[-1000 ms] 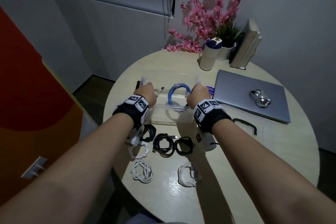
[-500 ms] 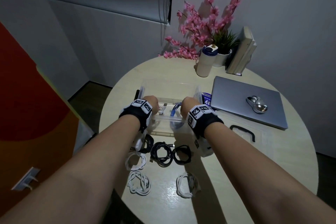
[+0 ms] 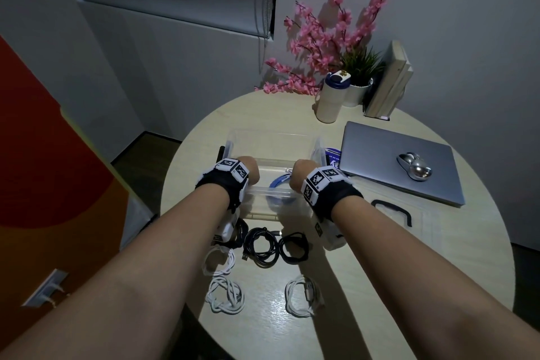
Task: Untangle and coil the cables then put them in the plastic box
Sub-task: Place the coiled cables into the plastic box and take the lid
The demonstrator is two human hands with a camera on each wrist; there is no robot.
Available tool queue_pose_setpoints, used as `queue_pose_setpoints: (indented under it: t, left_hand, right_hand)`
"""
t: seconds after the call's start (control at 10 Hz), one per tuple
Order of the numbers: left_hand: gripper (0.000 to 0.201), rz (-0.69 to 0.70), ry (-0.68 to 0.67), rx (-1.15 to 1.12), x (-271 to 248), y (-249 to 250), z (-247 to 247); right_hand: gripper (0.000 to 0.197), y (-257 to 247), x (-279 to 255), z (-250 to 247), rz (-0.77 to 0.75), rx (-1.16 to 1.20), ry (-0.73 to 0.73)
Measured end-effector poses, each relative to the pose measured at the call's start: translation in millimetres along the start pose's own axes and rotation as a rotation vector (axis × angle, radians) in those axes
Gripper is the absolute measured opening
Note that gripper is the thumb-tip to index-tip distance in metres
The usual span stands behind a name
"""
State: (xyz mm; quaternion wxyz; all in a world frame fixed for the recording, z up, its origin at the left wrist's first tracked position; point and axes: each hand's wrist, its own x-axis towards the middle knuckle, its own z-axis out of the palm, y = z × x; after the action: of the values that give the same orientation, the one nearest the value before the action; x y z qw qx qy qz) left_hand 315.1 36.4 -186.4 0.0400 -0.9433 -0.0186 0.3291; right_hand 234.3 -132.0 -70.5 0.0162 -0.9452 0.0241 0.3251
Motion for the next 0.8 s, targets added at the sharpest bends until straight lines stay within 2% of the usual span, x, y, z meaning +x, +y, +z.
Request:
queue_pose_setpoints:
  t: [0.1,0.2,0.3,0.4,0.5,0.6,0.7,0.8]
  left_hand:
    - [0.035,0.222,0.112,-0.093,6.1,-30.4,-3.6]
    - [0.035,0.187,0.182,-0.454,-164.3,-26.1,-55.8]
    - [0.025,0.276,0.391,-0.61,-267.1,-17.1,-80.6]
    - [0.013,0.351,0.444,-0.825,-288.0,-31.1,-66.1]
    - [0.017,0.433,0.337,-0.864,-307.3,-39.8,-48.4]
    - [0.014,0.432,0.188,-0.714,-314.6,-41.0,-21.7]
    - [0.008,0.391,0.025,-0.476,-316.9,-36.1,6.3]
    - [0.024,0.37,-0.122,-0.27,-317.6,-31.0,36.8]
  right_hand:
    - [0.038,19.3,30.3,12.0,-0.028,-0.072,0.175]
    - [0.027,9.8,-94.1,-26.2,-0.146,0.083,0.202]
    - [0.024,13.9,-129.8,-34.6,-0.204,0.237,0.326]
    - [0.018,18.3,-148.7,-28.9,-0.295,0.395,0.39]
    - [0.017,17.3,-171.6,-20.3,-0.372,0.413,0.337]
    - [0.02,12.0,-182.2,1.1,-0.408,0.309,0.198]
    - [0.013,11.0,-181.3,30.2,-0.382,0.098,0.044]
    - [0.011,22.2,-165.4,69.7,-0.338,-0.08,-0.001]
